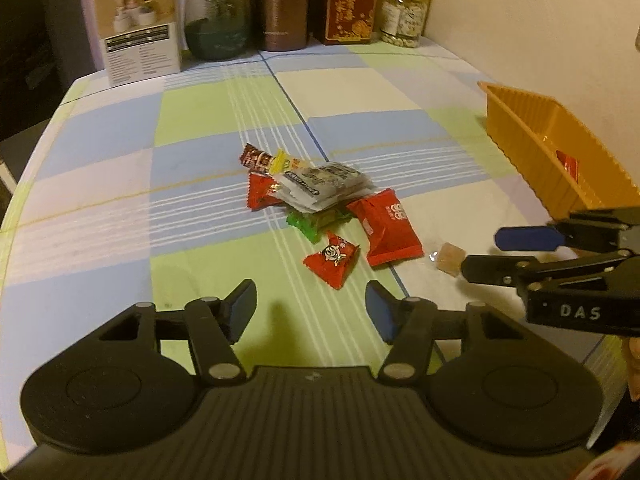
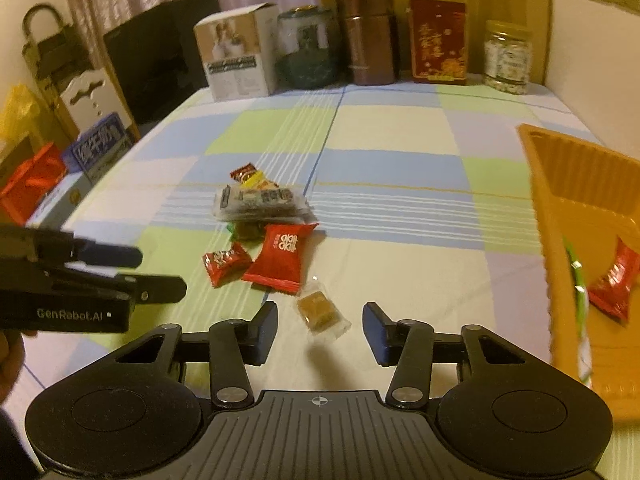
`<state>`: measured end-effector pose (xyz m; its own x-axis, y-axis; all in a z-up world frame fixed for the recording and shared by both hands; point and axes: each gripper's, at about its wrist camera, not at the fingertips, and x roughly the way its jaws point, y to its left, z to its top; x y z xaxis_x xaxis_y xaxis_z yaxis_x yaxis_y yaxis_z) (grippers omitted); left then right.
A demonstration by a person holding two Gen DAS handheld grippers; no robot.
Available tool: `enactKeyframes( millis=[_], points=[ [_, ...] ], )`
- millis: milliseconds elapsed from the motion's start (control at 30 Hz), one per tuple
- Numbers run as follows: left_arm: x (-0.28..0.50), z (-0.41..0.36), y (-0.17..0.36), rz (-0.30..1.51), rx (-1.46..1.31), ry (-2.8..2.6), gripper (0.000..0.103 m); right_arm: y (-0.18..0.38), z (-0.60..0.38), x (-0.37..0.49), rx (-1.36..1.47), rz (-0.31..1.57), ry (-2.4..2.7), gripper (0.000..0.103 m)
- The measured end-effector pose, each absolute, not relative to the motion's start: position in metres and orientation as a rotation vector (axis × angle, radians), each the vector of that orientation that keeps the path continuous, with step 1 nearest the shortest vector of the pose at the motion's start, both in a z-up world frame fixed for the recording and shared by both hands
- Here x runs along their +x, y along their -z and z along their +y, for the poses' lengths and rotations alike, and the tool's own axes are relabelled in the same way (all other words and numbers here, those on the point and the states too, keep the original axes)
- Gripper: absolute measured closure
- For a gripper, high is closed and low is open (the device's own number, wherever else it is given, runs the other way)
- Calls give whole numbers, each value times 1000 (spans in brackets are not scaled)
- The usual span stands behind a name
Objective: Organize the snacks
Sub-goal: 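Grasp the clear packet with the brown cube with the right gripper while the left grasps the red candy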
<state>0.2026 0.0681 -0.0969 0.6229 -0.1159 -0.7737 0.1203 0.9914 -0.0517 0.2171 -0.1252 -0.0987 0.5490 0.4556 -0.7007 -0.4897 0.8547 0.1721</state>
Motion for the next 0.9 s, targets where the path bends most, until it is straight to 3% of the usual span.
enactKeyframes(
  millis=[333,533,900],
  points=[
    [225,58,112,879,120,235,49,119,-105,237,-163,825,-608,68],
    [234,50,122,876,200,271,60,123,-102,235,-181,813,-608,73],
    [242,35,127,852,315,347,74,123,-109,236,-137,813,-587,74]
  ],
)
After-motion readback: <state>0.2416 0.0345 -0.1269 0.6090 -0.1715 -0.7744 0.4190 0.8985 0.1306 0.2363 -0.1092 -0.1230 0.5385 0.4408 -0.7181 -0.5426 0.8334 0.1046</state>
